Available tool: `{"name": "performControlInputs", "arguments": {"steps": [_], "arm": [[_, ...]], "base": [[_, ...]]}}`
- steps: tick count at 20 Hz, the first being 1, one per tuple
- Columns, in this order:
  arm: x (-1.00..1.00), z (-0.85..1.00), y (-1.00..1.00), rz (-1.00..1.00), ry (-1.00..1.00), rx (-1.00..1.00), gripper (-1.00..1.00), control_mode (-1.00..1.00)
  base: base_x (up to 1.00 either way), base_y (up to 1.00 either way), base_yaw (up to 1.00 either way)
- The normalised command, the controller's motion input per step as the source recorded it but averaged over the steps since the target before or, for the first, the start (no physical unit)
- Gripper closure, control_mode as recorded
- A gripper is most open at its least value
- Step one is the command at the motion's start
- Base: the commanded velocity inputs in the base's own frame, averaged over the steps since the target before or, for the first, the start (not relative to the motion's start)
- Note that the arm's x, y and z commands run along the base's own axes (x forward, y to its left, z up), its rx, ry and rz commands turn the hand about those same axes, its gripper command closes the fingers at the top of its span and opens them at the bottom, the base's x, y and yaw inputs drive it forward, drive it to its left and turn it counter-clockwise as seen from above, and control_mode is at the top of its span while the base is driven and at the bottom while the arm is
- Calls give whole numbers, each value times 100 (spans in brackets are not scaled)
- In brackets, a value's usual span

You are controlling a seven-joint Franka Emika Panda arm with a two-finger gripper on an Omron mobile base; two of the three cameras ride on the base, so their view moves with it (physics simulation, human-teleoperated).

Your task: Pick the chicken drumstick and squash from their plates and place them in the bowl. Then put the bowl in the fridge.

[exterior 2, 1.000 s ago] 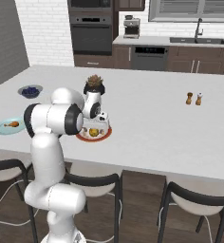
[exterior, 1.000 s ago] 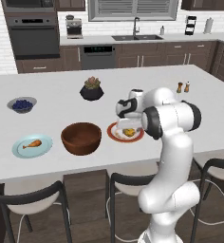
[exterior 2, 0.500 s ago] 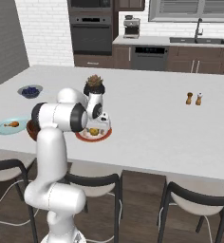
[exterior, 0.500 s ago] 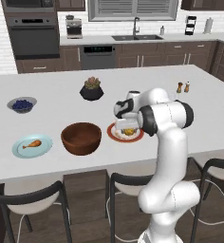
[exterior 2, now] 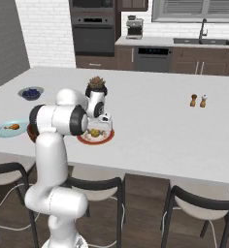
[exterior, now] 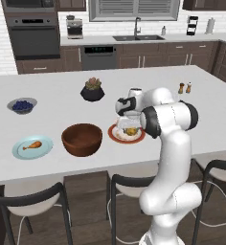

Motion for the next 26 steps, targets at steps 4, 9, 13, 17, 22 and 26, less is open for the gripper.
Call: {"name": "performControlInputs", "arguments": {"steps": [4, 9, 13, 17, 22, 26], "arm": [[-76, 100, 32, 0, -9, 0, 100, -100], [-83, 100, 77, 0, -11, 0, 100, -100], [-42, 72, 92, 0, -7, 0, 100, -100], [26, 5, 97, -1, 0, 0, 100, -100], [43, -4, 90, 0, 0, 0, 100, -100], [45, -42, 59, 0, 1, 0, 100, -100]], "base": [[0, 0, 0], [0, 0, 0], [0, 0, 0], [0, 0, 0], [0, 0, 0], [0, 0, 0]]}}
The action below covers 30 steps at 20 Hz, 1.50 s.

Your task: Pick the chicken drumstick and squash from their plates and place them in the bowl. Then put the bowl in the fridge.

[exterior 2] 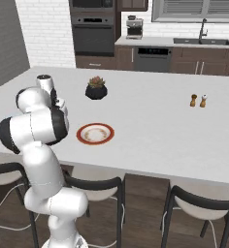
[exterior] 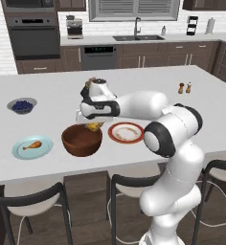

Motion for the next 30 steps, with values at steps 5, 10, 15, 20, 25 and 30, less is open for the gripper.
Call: {"name": "performControlInputs", "arguments": {"steps": [5, 10, 15, 20, 25, 30], "arm": [[35, -80, 27, 0, 1, 0, 100, -100], [30, -69, 26, 0, 0, 0, -100, -100], [1, -5, 4, 0, 0, 0, -100, -100], [-3, 0, 0, 0, 0, 0, -100, -100], [-20, 9, -4, 0, -5, 0, -100, -100], [-62, 67, -35, 0, -2, 2, -100, -100]], "base": [[0, 0, 0], [0, 0, 0], [0, 0, 0], [0, 0, 0], [0, 0, 0], [0, 0, 0]]}}
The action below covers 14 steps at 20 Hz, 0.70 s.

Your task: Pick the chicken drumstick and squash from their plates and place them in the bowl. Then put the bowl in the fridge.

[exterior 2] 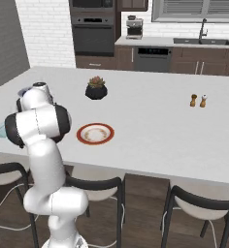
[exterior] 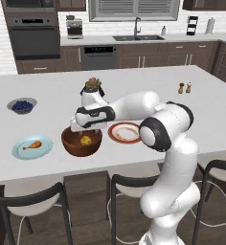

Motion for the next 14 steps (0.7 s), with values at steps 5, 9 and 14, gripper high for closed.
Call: {"name": "performControlInputs", "arguments": {"steps": [5, 9, 14], "arm": [[-35, 42, -91, 0, 0, 0, -100, -100], [-21, 47, -87, 0, 0, 0, -100, -100], [-24, 40, -37, 0, 0, 0, -100, -100]], "base": [[0, 0, 0], [0, 0, 0], [0, 0, 0]]}}
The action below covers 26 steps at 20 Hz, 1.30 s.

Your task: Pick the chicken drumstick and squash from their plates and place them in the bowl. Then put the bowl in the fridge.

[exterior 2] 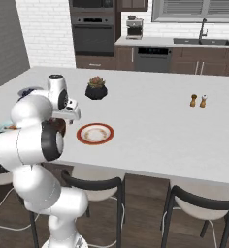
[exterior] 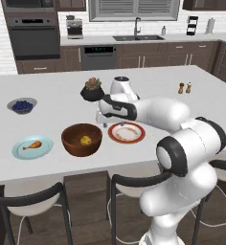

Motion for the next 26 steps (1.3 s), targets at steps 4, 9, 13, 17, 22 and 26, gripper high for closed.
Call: {"name": "performControlInputs", "arguments": {"steps": [4, 9, 13, 17, 22, 26], "arm": [[0, 0, 0, 0, 0, 0, -100, 100], [0, 0, 0, 0, 0, 0, -100, 100], [0, 0, 0, 0, 0, 0, -100, 100], [0, 0, 0, 0, 0, 0, -100, 100], [0, 0, 0, 0, 0, 0, -100, 100], [0, 0, 0, 0, 0, 0, -100, 100]], "base": [[-7, 64, 0], [-18, 100, 0], [-1, 100, 0], [1, 87, -3], [73, 5, 0], [73, 0, 0]]}}
